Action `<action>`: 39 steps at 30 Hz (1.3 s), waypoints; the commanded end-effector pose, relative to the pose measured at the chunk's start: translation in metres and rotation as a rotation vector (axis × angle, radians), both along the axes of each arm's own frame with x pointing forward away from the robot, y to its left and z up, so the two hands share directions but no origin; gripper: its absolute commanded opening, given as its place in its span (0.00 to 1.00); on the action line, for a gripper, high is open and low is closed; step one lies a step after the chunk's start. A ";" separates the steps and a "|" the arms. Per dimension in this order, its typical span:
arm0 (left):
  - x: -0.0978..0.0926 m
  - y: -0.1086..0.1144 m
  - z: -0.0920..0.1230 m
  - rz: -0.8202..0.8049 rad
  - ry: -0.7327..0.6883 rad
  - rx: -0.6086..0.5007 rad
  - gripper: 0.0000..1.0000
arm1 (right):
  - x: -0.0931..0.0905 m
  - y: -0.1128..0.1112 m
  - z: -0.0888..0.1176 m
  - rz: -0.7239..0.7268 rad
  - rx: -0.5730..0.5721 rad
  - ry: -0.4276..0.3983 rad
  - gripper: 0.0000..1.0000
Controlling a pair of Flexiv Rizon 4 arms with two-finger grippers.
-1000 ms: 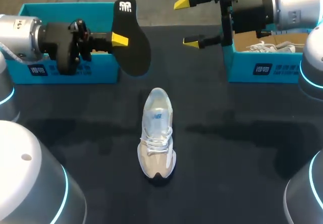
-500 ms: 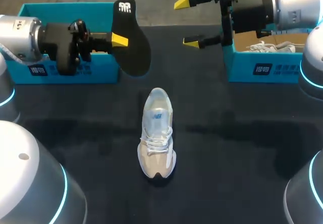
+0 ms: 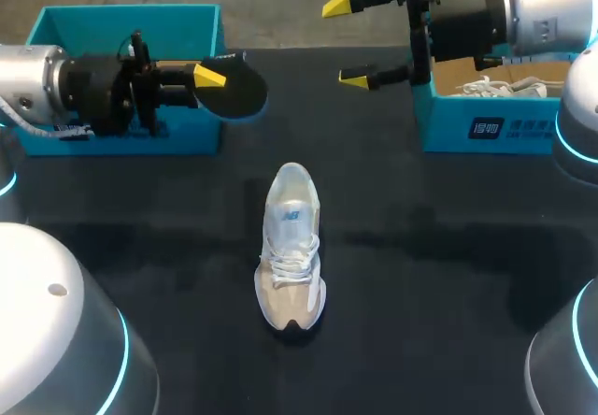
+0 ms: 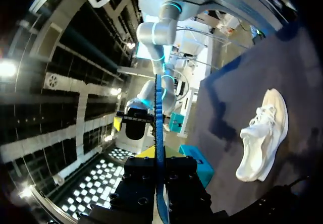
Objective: Take the shoe out of the shoebox, open the shoe tongue, remove and reinsert the insole, then place the shoe into the shoebox
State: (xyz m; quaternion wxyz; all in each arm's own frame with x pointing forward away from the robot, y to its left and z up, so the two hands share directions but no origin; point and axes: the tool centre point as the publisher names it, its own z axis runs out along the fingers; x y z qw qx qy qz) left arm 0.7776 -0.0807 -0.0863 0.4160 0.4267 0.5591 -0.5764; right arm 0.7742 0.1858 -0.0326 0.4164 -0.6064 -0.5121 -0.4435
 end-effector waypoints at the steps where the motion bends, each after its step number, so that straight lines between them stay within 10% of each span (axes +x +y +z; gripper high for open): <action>1: 0.000 0.001 0.009 0.055 0.644 -0.089 0.00 | 0.001 0.003 0.000 0.000 -0.002 0.001 1.00; 10: 0.006 -0.002 0.010 0.056 1.166 -0.115 0.00 | 0.001 0.003 0.000 0.000 -0.002 0.001 1.00; 27: 0.008 -0.001 0.011 0.098 1.038 -0.056 0.00 | 0.001 0.003 0.000 0.000 -0.002 0.001 1.00; 39: 0.009 -0.006 0.006 -0.077 1.627 -0.113 0.00 | 0.001 0.003 0.000 0.000 -0.002 0.001 1.00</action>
